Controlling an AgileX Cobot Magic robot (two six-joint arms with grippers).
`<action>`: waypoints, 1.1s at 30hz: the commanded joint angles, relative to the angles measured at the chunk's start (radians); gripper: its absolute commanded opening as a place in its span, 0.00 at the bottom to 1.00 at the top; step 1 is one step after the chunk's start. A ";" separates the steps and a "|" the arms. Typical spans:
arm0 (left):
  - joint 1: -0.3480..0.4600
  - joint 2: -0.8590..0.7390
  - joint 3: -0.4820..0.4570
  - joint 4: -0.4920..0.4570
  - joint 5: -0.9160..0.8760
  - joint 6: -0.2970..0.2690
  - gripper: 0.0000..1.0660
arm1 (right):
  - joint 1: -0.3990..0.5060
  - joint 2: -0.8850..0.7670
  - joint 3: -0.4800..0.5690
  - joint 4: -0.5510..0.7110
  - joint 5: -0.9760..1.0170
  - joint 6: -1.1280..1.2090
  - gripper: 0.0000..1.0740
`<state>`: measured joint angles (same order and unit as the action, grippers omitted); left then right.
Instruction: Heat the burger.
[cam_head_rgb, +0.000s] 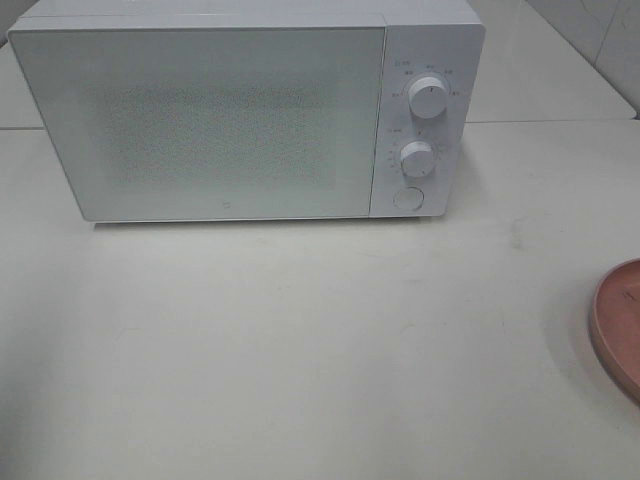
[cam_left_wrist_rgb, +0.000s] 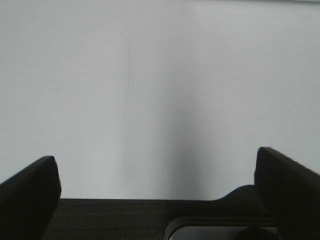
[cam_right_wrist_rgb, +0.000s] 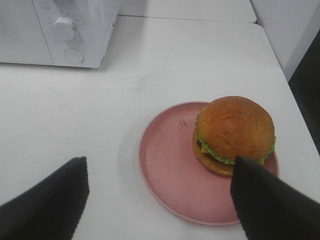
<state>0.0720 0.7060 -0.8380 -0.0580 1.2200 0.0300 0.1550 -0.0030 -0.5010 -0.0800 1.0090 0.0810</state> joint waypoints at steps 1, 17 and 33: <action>0.003 -0.058 0.072 -0.001 -0.010 -0.008 0.92 | -0.009 -0.033 0.002 -0.005 -0.014 -0.010 0.71; 0.002 -0.475 0.322 -0.023 -0.146 0.006 0.92 | -0.009 -0.033 0.002 -0.005 -0.014 -0.010 0.71; 0.002 -0.734 0.322 -0.023 -0.147 0.007 0.92 | -0.009 -0.024 0.002 -0.005 -0.014 -0.009 0.71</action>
<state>0.0720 -0.0040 -0.5210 -0.0760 1.0890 0.0380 0.1550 -0.0030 -0.5010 -0.0800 1.0090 0.0810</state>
